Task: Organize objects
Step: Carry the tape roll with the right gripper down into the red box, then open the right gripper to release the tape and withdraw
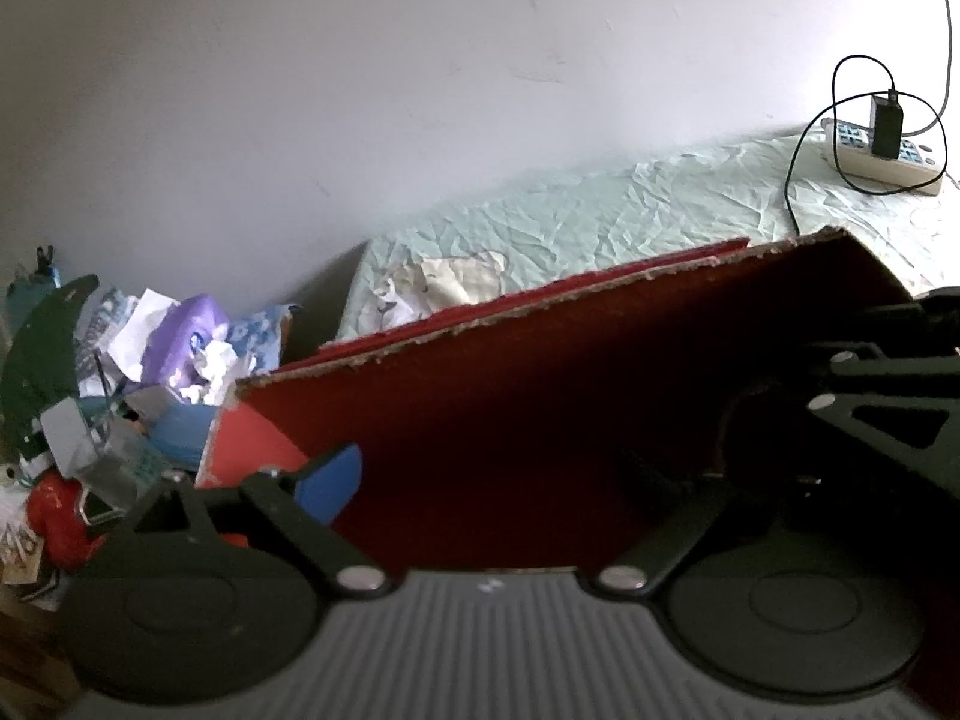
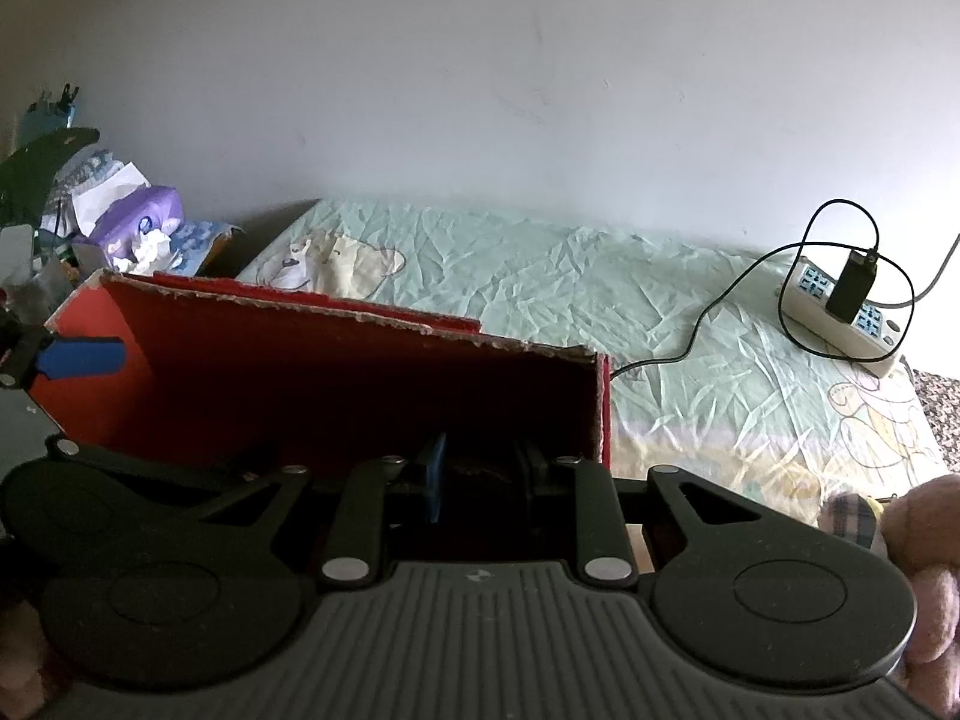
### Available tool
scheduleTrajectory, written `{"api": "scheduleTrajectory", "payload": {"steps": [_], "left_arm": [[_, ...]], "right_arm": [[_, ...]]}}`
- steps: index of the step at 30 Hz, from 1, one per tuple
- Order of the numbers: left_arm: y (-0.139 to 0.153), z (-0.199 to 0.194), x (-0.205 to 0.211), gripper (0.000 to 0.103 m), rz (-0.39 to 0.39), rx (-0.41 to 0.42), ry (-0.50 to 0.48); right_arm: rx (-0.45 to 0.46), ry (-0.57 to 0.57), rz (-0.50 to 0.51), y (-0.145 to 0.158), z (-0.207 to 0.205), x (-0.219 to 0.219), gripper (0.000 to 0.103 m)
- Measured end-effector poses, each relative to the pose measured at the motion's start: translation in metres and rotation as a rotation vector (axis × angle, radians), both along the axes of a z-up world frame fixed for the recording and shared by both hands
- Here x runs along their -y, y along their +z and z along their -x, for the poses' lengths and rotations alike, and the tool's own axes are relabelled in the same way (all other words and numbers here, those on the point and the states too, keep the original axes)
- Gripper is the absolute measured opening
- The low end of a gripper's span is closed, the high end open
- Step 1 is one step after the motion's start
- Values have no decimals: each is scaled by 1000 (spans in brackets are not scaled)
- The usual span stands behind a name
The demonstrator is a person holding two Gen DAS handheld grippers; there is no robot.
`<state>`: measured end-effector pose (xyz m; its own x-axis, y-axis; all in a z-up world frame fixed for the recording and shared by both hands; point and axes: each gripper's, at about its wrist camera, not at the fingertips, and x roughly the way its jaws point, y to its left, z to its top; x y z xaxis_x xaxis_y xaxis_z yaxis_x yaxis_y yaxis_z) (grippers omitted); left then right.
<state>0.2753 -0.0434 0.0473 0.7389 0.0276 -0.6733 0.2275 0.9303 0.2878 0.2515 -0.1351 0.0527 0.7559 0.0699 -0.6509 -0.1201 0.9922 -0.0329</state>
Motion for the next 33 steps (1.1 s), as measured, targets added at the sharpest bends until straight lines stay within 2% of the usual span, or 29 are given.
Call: {"api": "scheduleTrajectory", "payload": {"steps": [8,15,17,23,29,33], "left_arm": [[0,2,1,97,-25,18,15],[9,13,-1,98,-54,69,48],[20,24,-7,98,-42,98,46],[52,65,-33,99,12,145,34],[55,111,-60,99,32,138,23],[51,139,-84,99,97,105,14]], "right_arm": [[24,1,-24,1,3,3,27],[121,-12,-54,7,17,10,35],[154,-8,-61,12,26,12,41],[210,57,-117,30,65,13,41],[231,124,-170,39,109,15,42],[208,172,-237,39,131,20,42]]}}
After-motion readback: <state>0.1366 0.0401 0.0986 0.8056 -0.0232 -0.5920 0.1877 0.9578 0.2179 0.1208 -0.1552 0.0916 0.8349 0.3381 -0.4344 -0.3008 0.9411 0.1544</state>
